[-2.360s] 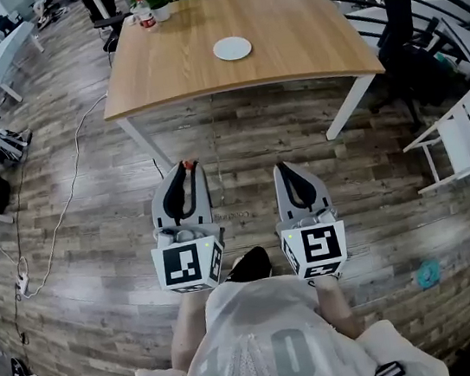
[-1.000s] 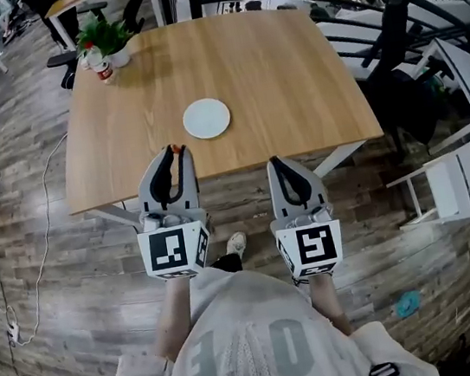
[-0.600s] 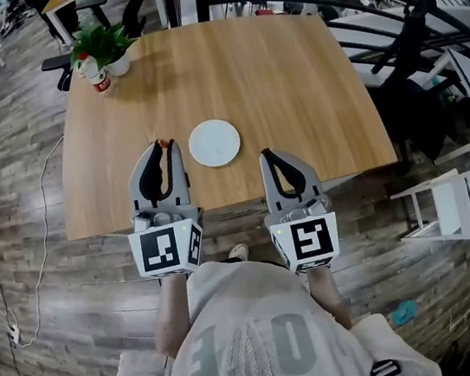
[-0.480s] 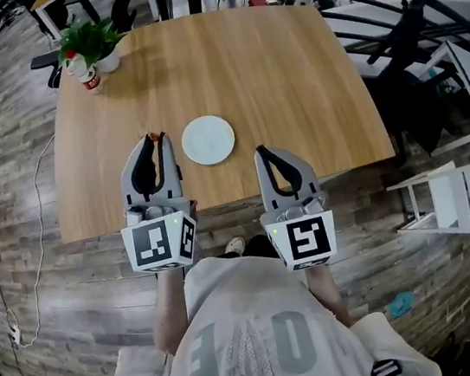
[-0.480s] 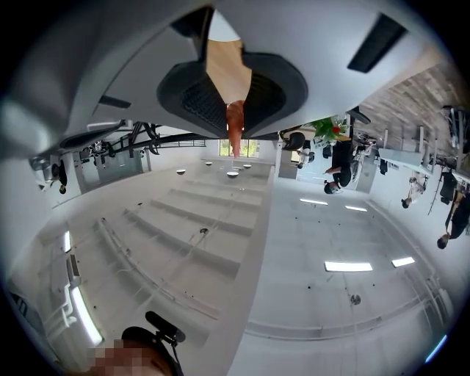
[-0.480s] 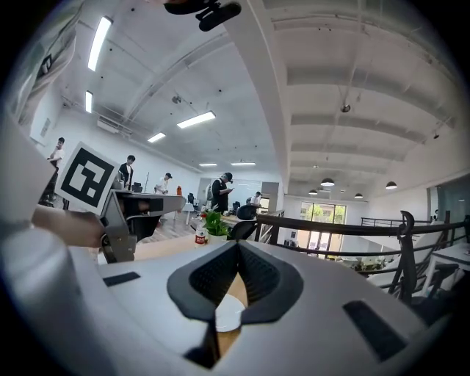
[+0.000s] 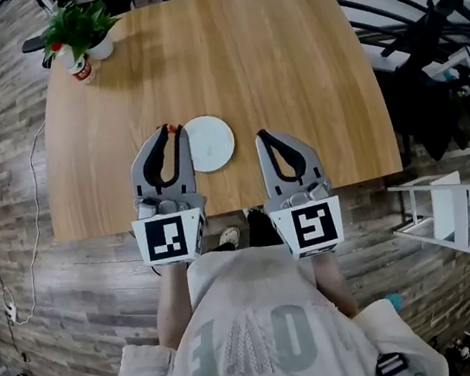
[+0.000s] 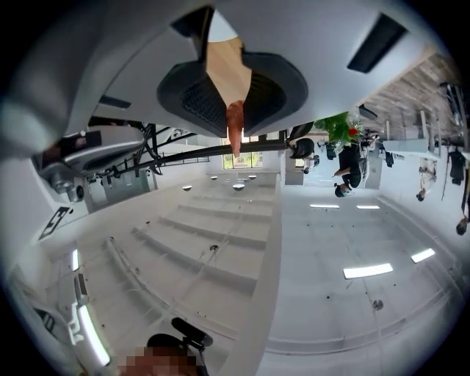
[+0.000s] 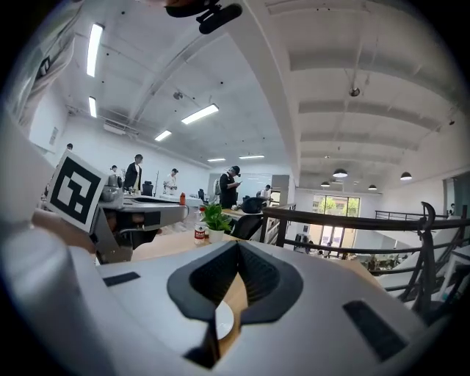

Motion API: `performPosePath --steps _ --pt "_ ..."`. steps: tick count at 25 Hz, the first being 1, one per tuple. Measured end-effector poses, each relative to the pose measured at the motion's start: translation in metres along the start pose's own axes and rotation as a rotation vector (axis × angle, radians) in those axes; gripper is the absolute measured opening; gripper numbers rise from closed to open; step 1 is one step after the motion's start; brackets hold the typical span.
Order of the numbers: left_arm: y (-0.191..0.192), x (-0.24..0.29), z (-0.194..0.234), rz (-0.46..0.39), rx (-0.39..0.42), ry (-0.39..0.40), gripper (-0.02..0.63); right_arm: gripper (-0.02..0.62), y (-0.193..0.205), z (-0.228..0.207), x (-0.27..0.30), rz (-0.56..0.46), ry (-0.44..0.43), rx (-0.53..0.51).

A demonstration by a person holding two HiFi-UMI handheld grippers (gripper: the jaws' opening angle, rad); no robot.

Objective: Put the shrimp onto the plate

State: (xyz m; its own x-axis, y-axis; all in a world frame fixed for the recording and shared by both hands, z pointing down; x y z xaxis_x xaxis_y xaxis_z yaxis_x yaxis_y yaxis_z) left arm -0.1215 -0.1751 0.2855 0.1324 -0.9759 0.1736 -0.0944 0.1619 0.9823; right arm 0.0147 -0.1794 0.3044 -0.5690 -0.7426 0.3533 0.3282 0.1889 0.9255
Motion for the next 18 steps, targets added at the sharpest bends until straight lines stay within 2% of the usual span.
performPosePath --steps 5,8,13,17,18 --pt "-0.002 0.041 -0.008 0.049 0.040 -0.021 0.074 0.020 -0.004 -0.029 0.034 -0.004 -0.071 -0.003" --pt "0.001 0.072 -0.019 0.095 0.127 -0.037 0.074 0.020 -0.001 -0.047 0.053 0.006 -0.120 0.003" --pt "0.017 0.094 -0.033 0.161 0.106 -0.026 0.074 0.020 0.018 -0.048 0.074 0.033 -0.201 0.048" --pt "0.025 0.106 -0.048 0.215 0.265 0.004 0.074 0.020 0.028 -0.062 0.084 0.053 -0.196 0.074" --pt "0.028 0.108 -0.051 0.223 0.284 0.013 0.074 0.020 0.029 -0.064 0.084 0.058 -0.192 0.083"
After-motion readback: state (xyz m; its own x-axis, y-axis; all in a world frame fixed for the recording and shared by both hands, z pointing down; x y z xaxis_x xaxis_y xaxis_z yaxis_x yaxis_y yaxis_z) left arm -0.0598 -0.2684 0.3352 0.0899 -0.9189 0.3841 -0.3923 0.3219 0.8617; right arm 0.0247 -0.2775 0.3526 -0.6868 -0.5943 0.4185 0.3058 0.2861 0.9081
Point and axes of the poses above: the fingertips, and each gripper's own axes: x forward along the fingers, z to its left, y out of its underside, the point moved 1 cm from there along -x, backward along the fingers, and after that the axes turned 11 degrees about z, right-handed, at the moved point
